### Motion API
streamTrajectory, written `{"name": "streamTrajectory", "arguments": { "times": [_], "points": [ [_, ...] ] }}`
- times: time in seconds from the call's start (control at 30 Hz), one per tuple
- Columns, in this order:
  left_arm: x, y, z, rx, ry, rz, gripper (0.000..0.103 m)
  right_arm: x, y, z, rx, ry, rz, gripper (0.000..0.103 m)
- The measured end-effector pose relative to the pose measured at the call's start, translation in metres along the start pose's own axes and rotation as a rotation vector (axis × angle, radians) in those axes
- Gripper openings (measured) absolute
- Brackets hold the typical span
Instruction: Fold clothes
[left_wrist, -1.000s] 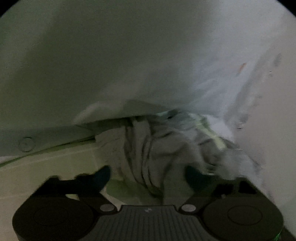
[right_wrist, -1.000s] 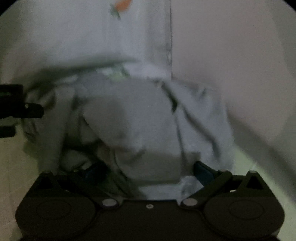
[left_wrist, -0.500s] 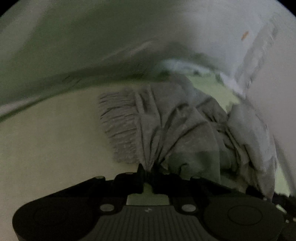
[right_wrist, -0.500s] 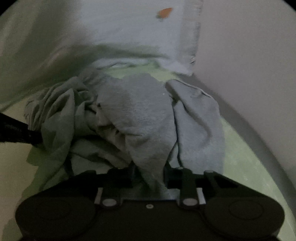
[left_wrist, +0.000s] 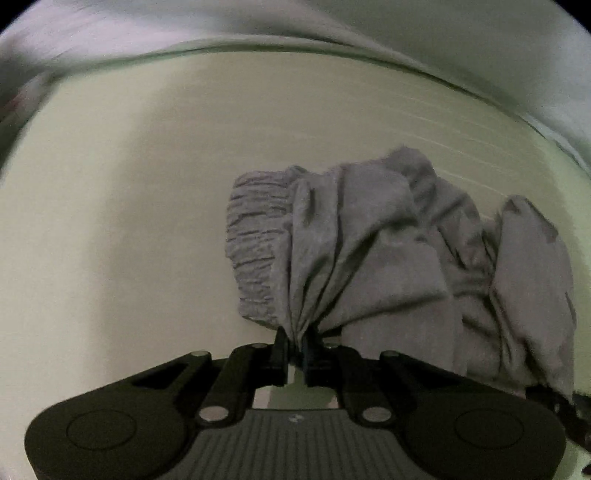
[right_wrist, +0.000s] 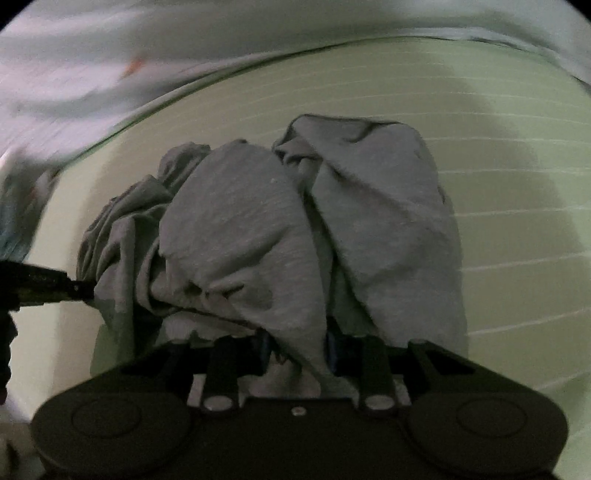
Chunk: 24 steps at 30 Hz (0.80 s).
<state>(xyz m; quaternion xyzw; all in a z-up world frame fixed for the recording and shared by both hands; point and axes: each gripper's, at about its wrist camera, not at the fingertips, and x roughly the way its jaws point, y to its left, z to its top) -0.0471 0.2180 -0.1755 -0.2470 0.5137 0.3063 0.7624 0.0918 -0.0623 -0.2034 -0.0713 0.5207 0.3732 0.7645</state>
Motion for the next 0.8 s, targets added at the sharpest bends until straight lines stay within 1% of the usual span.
{"name": "streamTrajectory", "arguments": {
  "times": [0.03,0.13,0.2,0.23,0.27,0.3,0.33,0.37,0.43,0.47,0.5,0.53,0.57,0.6,0.63,0.67,0.73,0.8],
  "points": [
    [-0.006,0.020,-0.005,-0.030,-0.006,0.018,0.008,0.001,0.016,-0.003,-0.032,0.005,0.015,0.030],
    [-0.019,0.076,-0.013,-0.089,-0.018,0.050,0.008,0.003,0.059,-0.009,-0.124,0.011,0.048,0.038],
    [-0.024,0.104,-0.015,-0.110,-0.022,0.050,0.012,0.000,0.082,-0.009,-0.169,-0.011,0.050,0.048],
    [-0.026,0.119,-0.016,-0.124,-0.026,0.043,0.016,-0.004,0.089,-0.005,-0.178,-0.029,0.046,0.050],
    [-0.028,0.128,-0.015,-0.138,-0.032,0.031,0.019,-0.006,0.092,0.003,-0.181,-0.046,0.038,0.058],
    [-0.028,0.129,-0.012,-0.140,-0.040,0.018,0.020,-0.008,0.095,0.009,-0.172,-0.071,0.027,0.064],
    [-0.028,0.130,-0.010,-0.143,-0.049,0.005,0.026,-0.011,0.098,0.015,-0.162,-0.096,0.015,0.077],
    [-0.028,0.131,-0.008,-0.145,-0.057,-0.008,0.032,-0.012,0.096,0.021,-0.139,-0.120,0.007,0.086],
    [-0.028,0.132,-0.003,-0.151,-0.073,-0.034,0.039,-0.011,0.094,0.032,-0.086,-0.156,-0.011,0.093],
    [-0.027,0.133,-0.001,-0.153,-0.082,-0.046,0.043,-0.007,0.094,0.038,-0.056,-0.168,-0.020,0.102],
    [-0.027,0.134,0.002,-0.154,-0.090,-0.057,0.045,-0.005,0.090,0.041,-0.024,-0.180,-0.010,0.103],
    [-0.026,0.134,0.004,-0.145,-0.097,-0.059,0.051,-0.003,0.086,0.044,0.008,-0.192,0.000,0.103],
    [-0.023,0.137,0.007,-0.140,-0.104,-0.065,0.060,-0.001,0.083,0.047,0.039,-0.203,0.010,0.103],
    [-0.018,0.139,0.010,-0.140,-0.107,-0.077,0.064,0.003,0.080,0.050,0.050,-0.200,0.033,0.103],
    [-0.014,0.141,0.011,-0.147,-0.105,-0.090,0.072,0.011,0.083,0.053,0.049,-0.195,0.044,0.103],
    [-0.011,0.143,0.012,-0.155,-0.101,-0.102,0.076,0.019,0.085,0.055,0.044,-0.187,0.047,0.103],
    [-0.003,0.147,0.012,-0.181,-0.083,-0.124,0.080,0.032,0.092,0.060,0.022,-0.154,0.035,0.103],
    [0.004,0.149,0.012,-0.202,-0.066,-0.145,0.081,0.044,0.098,0.064,0.002,-0.119,0.017,0.103]
  ]
}}
